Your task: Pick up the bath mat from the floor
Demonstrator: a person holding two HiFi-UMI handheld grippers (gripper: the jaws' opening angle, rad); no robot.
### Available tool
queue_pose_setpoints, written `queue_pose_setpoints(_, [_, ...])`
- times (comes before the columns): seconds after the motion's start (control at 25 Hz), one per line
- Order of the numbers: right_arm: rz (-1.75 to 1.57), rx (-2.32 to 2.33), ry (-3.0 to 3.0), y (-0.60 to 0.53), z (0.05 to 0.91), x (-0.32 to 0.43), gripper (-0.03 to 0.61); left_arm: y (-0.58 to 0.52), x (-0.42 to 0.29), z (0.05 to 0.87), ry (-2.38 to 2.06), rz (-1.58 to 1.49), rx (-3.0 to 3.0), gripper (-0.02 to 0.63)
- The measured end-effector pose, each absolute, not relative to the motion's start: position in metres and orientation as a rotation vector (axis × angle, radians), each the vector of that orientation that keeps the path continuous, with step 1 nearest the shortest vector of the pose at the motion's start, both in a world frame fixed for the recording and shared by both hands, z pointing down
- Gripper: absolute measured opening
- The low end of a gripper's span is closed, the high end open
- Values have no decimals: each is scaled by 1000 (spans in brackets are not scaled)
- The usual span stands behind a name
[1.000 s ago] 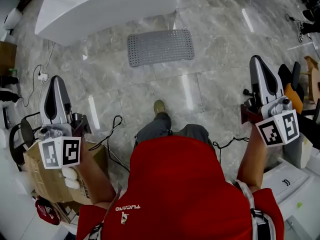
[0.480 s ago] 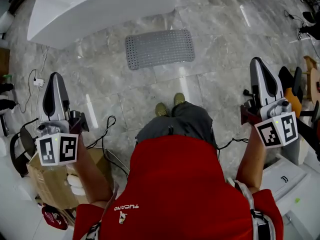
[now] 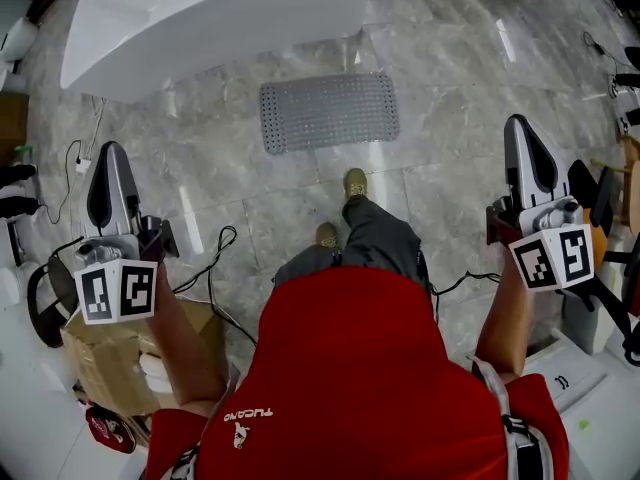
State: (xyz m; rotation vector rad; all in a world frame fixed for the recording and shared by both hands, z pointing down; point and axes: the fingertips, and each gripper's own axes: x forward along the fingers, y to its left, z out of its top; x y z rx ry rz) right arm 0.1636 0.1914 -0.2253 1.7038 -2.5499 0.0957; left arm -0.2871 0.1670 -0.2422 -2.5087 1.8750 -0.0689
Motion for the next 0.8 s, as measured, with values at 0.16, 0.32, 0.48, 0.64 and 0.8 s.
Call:
queue_pose_setpoints(0.16, [58,1679,-2522,154,-217,176,2,138,-284,-241,1933,-77,-2459,5])
queue_pose_setpoints(0.32, [53,1660,-2520,121,-213,192,2,113,-278,-240,1994,-61,-2420,5])
queue_pose_setpoints(0.48, [60,1646,-2540,90,-211,210,2,94,-273,-238,2051,-54,-2378,5])
queue_pose_setpoints(0.64, [78,1641,-2535,63,-204,218,2,74,-271,-232,2065,-68,-2364,5])
queue_pose_setpoints(0.8, [108,1651,-2524,48,-196,218,2,56,-274,-224,2081,-72,-2362,5])
